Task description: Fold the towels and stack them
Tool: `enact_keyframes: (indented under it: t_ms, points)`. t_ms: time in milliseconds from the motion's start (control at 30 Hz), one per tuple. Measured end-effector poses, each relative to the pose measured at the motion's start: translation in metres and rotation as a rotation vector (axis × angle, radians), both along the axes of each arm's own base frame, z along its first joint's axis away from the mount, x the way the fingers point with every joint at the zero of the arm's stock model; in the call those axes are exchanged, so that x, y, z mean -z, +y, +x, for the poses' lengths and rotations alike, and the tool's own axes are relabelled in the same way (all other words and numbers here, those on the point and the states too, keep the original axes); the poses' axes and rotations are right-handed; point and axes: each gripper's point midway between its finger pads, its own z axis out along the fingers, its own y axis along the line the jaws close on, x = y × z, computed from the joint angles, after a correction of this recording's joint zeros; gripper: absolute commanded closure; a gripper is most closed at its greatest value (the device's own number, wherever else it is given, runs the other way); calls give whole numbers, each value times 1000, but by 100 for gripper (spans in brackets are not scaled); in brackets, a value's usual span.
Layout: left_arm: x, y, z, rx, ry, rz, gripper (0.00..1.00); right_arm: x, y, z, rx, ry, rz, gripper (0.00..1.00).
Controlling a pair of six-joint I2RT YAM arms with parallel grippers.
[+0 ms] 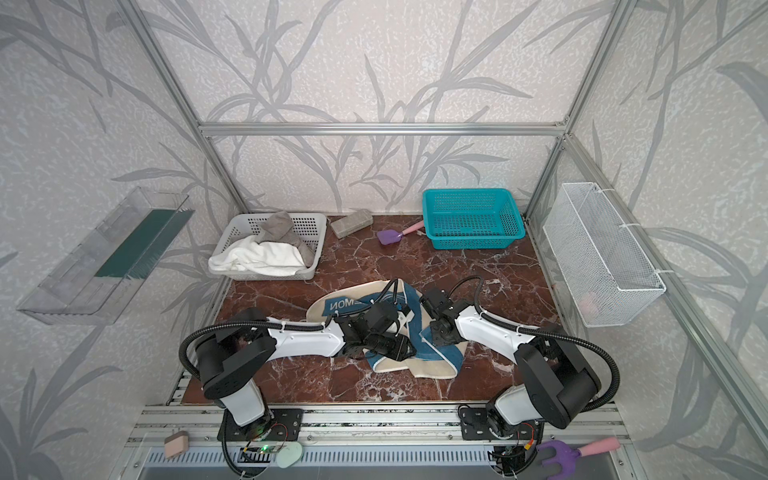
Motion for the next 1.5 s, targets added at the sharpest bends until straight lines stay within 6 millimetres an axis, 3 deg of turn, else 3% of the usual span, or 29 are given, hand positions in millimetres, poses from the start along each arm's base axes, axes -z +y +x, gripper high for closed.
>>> enact_keyframes:
  t_ms: [33, 167, 267, 400, 500, 600, 667, 833, 933, 1000, 1100, 1333, 1367, 1433, 1500]
  points:
    - [0, -1, 0, 0, 1, -2, 100, 0, 0, 0, 1, 1, 3, 100]
    - [-2, 0, 0, 8, -6, 9, 100, -7, -1, 1, 11, -19, 27, 93]
    - [-21, 9, 7, 11, -53, 50, 100, -30, -1, 5, 15, -92, 65, 87]
    - [-95, 23, 37, -44, -185, 26, 100, -84, -4, 13, 28, -282, 164, 75]
    - [-156, 59, 69, -165, -281, -30, 100, -117, -7, 16, 41, -398, 269, 72]
    - [-180, 102, 84, -291, -348, -51, 100, -123, -11, 14, 56, -419, 338, 70]
    - [-167, 118, 82, -324, -332, -29, 100, -113, -9, 11, 48, -377, 352, 68]
    - [-83, 130, 63, -308, -159, 108, 100, -82, 15, -1, -49, -204, 363, 67]
    - [-50, 137, 49, -317, -73, 145, 100, -87, 50, -10, -211, -186, 295, 61]
    - [-45, 137, 46, -325, -53, 133, 100, -98, 84, -13, -331, -211, 290, 50]
    - [-51, 130, 51, -336, -60, 87, 100, -100, 125, -14, -422, -224, 317, 44]
    - [-56, 130, 53, -340, -67, 67, 100, -61, 156, 5, -432, -131, 122, 45]
    - [-57, 131, 54, -343, -67, 68, 100, -58, 157, 8, -429, -125, 101, 51]
    - [-60, 136, 55, -352, -72, 68, 100, -51, 149, 9, -417, -113, 41, 76]
    - [-63, 142, 59, -371, -78, 68, 100, -49, 134, 9, -397, -108, -22, 84]
